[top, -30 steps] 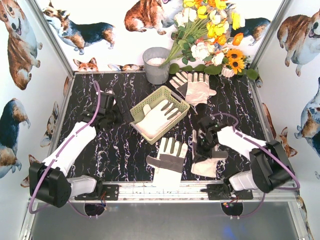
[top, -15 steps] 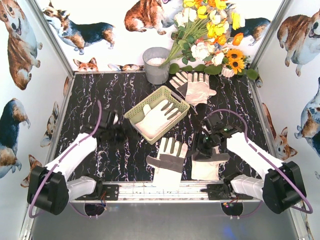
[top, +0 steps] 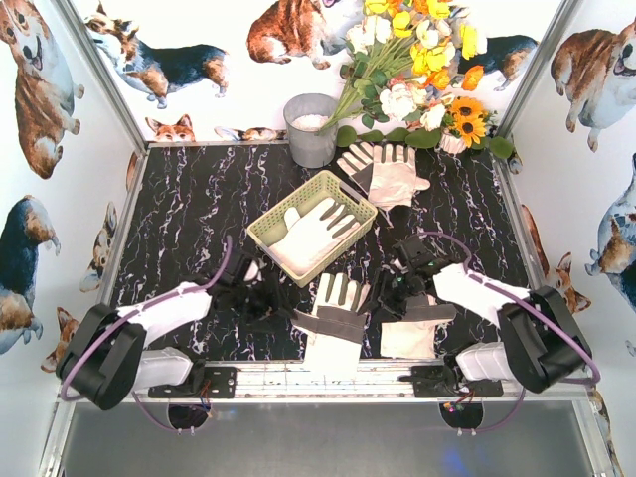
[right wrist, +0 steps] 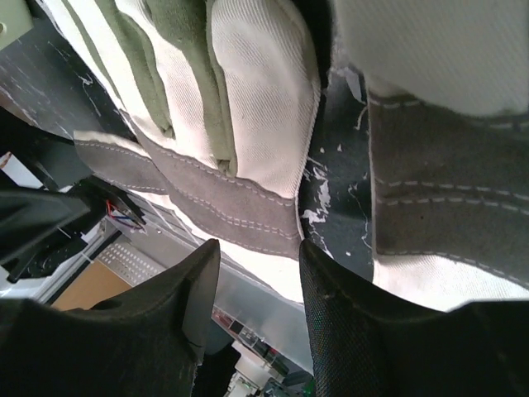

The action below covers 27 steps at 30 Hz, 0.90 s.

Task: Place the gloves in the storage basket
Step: Move the glove to the center of the board.

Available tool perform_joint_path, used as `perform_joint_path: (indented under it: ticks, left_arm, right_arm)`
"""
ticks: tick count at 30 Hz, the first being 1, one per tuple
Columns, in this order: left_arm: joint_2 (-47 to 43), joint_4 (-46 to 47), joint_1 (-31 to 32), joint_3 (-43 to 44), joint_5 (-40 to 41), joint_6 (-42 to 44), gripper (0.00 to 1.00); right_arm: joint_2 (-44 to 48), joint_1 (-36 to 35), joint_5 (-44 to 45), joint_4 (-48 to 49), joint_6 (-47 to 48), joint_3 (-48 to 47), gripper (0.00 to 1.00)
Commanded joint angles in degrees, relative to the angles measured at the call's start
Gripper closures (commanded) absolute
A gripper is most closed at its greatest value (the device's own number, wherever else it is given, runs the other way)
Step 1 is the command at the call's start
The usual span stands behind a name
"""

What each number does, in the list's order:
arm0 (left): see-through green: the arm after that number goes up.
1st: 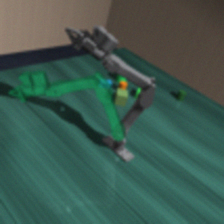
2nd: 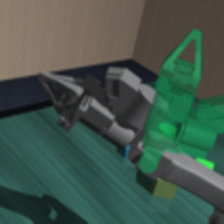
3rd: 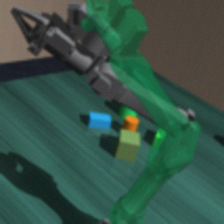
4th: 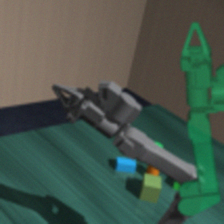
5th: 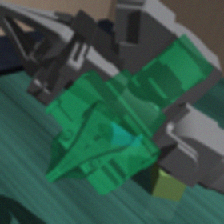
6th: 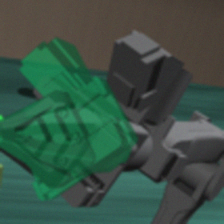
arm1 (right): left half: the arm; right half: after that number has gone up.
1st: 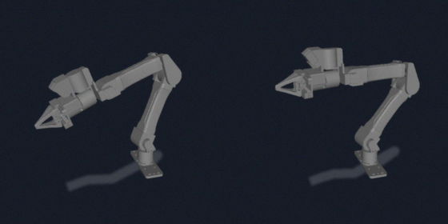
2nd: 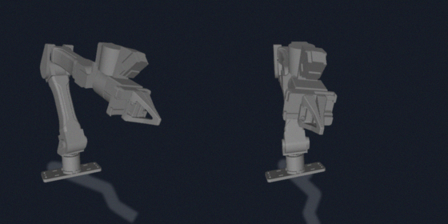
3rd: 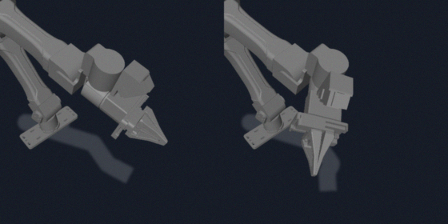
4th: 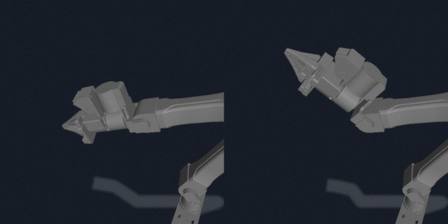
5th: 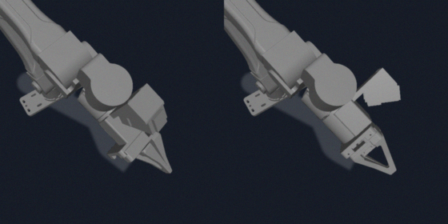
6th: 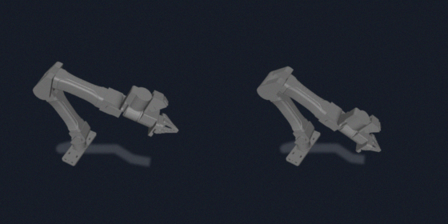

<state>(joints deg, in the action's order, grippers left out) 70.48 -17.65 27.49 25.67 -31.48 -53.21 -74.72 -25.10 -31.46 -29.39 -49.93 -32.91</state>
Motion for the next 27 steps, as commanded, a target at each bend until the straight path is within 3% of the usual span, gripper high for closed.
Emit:
perform_joint_path:
  ticks: [1,7,12,15,21,27]
  left_arm:
    - [2.51,9.02,5.1,0.07,-2.33,-3.29,0.26]
    - [5.32,17.07,8.1,-2.31,-0.98,-7.54,0.45]
    - [7.16,17.41,8.99,-0.22,1.48,-7.61,0.75]
    - [7.68,16.99,9.08,0.64,3.97,-7.67,0.87]
    - [9.79,15.96,9.07,2.55,6.76,-7.35,0.94]
    - [12.81,11.77,8.66,7.21,9.37,-4.15,0.96]
  right_arm:
    - [-1.79,-0.77,-0.97,6.72,-0.94,0.3,0.55]
    - [-7.4,-1.09,-1.3,9.28,0.15,0.04,0.62]
    - [-12.11,-1.09,0.84,9.8,1.68,-2.09,0.76]
    - [-13.99,-1.09,2.78,8.44,3.14,-4.58,0.86]
    - [-14.97,-1.01,8.18,5.35,4.62,-8.71,1.0]
    - [-15.33,-0.37,11.11,3.47,5.6,-11.37,1.0]
